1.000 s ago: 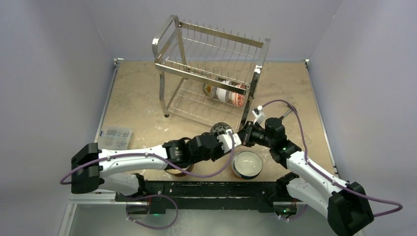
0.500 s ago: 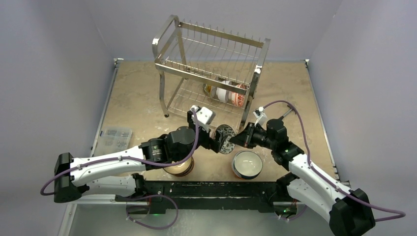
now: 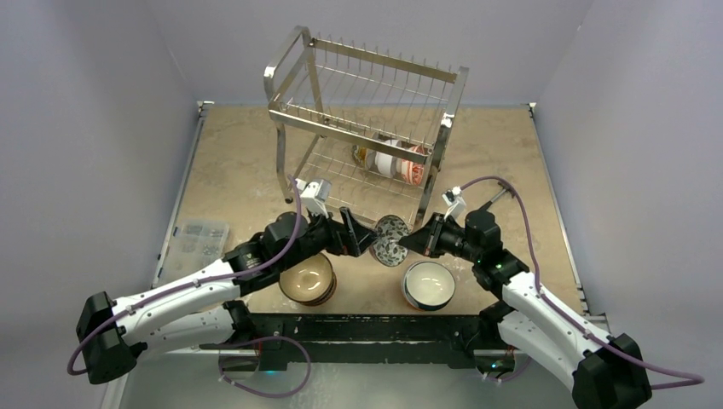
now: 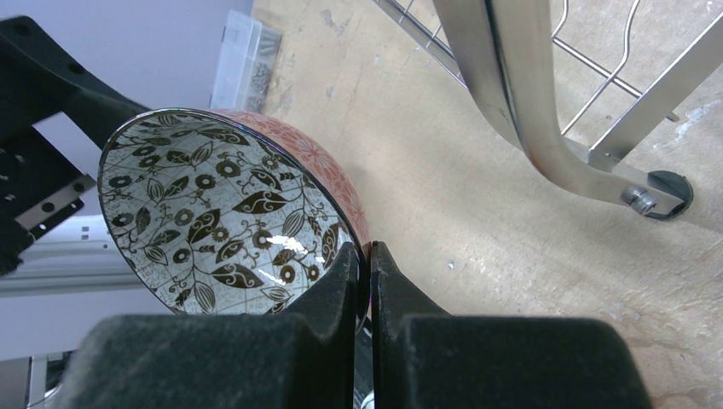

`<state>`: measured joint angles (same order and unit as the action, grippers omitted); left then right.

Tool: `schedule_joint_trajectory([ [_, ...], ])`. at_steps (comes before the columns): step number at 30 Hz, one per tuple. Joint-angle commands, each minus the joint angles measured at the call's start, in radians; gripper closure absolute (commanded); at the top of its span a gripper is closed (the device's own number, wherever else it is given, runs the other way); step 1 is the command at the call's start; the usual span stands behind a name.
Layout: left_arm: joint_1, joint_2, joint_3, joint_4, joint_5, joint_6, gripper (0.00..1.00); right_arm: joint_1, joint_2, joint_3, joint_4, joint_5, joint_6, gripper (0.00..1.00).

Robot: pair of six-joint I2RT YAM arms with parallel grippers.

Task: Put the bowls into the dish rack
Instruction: Place the bowl in the dish rack.

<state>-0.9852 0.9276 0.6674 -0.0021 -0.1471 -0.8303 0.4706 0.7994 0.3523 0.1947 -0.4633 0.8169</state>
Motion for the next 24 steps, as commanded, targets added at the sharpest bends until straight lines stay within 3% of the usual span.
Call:
schedule_joint_trajectory([
  [1, 0.027, -0.033, -0.058, 0.167, 0.2, -0.095, 0.01, 0.0, -0.014, 0.011, 0.136, -0.039, 0.025, 1.0],
  [7, 0.05, -0.02, -0.161, 0.338, 0.298, -0.18, 0.01, 0.0, -0.013, 0.019, 0.171, -0.07, 0.022, 1.0],
  [17, 0.054, 0.07, -0.194, 0.499, 0.327, -0.198, 0.02, 0.0, 0.0, 0.024, 0.214, -0.108, 0.021, 1.0],
  [24, 0.054, 0.143, -0.188, 0.629, 0.363, -0.23, 0.12, 0.0, 0.01, 0.032, 0.199, -0.105, 0.011, 1.0],
])
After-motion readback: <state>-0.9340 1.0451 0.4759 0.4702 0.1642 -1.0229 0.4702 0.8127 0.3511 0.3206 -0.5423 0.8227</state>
